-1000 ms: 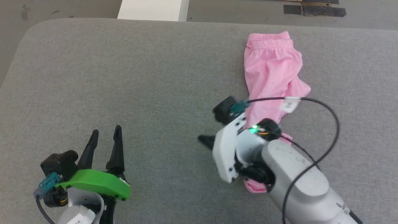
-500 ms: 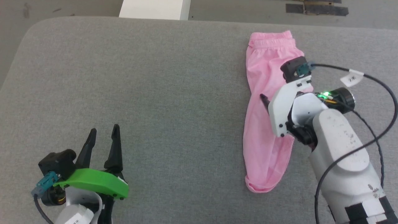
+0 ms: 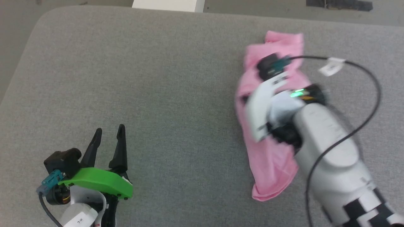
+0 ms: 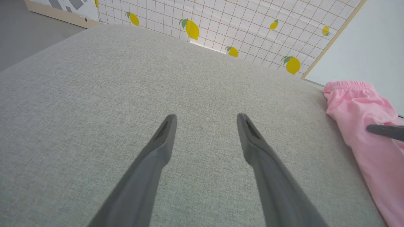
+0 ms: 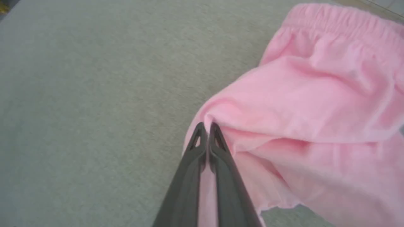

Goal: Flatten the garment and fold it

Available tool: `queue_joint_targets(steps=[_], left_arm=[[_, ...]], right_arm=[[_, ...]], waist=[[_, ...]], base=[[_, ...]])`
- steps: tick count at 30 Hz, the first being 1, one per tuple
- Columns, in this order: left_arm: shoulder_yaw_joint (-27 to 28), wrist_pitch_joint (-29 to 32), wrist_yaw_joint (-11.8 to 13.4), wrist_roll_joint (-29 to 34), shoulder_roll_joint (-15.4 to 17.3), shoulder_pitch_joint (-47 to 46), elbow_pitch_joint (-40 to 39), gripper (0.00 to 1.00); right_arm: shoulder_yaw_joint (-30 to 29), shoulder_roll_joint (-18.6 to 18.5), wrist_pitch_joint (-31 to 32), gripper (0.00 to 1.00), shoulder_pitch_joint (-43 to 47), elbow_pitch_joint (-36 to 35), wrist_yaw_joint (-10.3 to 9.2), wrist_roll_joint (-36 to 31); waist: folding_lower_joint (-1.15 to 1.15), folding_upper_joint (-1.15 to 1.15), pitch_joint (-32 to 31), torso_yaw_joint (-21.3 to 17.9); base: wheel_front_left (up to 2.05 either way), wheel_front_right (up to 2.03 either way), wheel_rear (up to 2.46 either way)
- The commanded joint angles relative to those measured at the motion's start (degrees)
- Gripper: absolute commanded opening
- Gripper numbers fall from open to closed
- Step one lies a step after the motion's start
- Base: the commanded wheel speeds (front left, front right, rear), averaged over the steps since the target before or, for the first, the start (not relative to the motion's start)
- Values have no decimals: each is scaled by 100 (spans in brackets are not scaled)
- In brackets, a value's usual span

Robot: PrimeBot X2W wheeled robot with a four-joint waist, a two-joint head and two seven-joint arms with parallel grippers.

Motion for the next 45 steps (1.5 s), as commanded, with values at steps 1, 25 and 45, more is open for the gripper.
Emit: queue_joint_targets(steps=[1,25,45], left_arm=[[-6,-37,-20,-7,0,-77,2,100],[-45,382,196,-40,257,270,-94,100],[-1197,3267,-528,-37,386,-3273,1741,100]], right_arm=[[395,37,30,0,127,-214,-8,380],[-902,37,-926,100,2184,-2178,-8,1483],[-2185,37,-875,100,3295,-3212,-8,1255]], waist=[[0,0,-115,-50],[0,0,-743,-261],[0,0,131,-1157]], base=[[0,0,0],[0,0,0],[0,0,0]])
